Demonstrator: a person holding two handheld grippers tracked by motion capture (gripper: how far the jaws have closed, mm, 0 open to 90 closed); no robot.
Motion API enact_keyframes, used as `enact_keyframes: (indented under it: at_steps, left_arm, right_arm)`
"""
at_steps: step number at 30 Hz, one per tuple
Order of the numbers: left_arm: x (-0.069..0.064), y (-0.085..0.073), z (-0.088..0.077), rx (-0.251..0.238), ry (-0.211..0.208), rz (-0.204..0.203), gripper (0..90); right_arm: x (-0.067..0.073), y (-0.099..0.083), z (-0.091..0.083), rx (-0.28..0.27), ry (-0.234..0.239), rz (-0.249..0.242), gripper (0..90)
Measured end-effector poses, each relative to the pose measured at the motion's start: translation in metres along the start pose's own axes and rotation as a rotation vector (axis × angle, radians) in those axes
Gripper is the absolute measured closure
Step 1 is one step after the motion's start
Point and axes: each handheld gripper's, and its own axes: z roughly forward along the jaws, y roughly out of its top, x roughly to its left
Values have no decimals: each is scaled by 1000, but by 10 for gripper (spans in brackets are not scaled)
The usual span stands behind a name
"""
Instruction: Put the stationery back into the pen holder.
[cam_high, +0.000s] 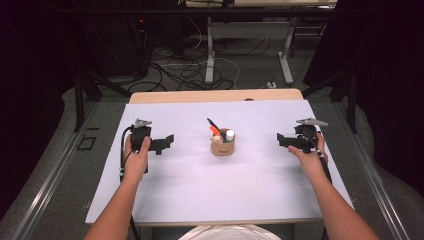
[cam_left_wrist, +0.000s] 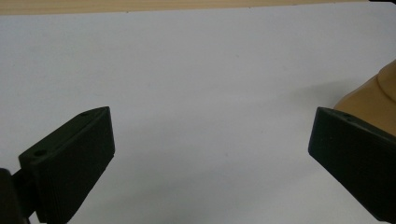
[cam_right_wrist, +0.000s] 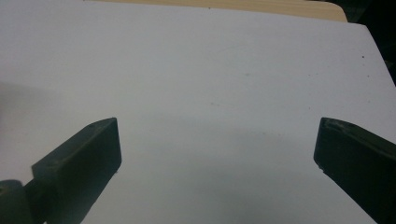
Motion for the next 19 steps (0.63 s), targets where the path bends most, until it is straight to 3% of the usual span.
enact_keyframes:
  at_steps: [9,19]
  left_arm:
    - [5,-4,2,9,20,-13,3]
    - [5,-5,3,17,21,-1,3]
  right_arm:
    - [-7,-5,3,8,-15,15,1]
    - [-9,-7,5,18,-22,21,1]
